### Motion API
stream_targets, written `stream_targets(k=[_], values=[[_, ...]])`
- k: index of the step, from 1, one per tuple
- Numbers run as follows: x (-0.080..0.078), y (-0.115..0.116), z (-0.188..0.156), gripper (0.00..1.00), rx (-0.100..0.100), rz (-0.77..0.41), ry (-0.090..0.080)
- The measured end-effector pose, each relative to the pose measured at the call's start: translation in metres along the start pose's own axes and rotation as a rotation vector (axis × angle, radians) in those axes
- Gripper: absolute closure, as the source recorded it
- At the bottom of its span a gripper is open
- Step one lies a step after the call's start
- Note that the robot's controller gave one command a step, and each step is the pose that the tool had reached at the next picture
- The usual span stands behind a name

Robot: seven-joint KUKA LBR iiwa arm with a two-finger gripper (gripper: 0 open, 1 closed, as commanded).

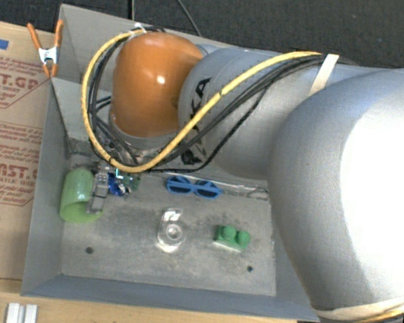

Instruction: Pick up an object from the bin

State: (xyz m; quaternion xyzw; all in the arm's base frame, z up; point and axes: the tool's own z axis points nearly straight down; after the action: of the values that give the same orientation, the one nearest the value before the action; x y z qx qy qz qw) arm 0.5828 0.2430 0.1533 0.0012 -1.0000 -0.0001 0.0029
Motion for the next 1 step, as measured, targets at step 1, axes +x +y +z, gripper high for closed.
stream_targets(k=[1], values=[[-0.01, -0.0008, 0.0845, 0.0, -0.003, 0.061, -0.004]])
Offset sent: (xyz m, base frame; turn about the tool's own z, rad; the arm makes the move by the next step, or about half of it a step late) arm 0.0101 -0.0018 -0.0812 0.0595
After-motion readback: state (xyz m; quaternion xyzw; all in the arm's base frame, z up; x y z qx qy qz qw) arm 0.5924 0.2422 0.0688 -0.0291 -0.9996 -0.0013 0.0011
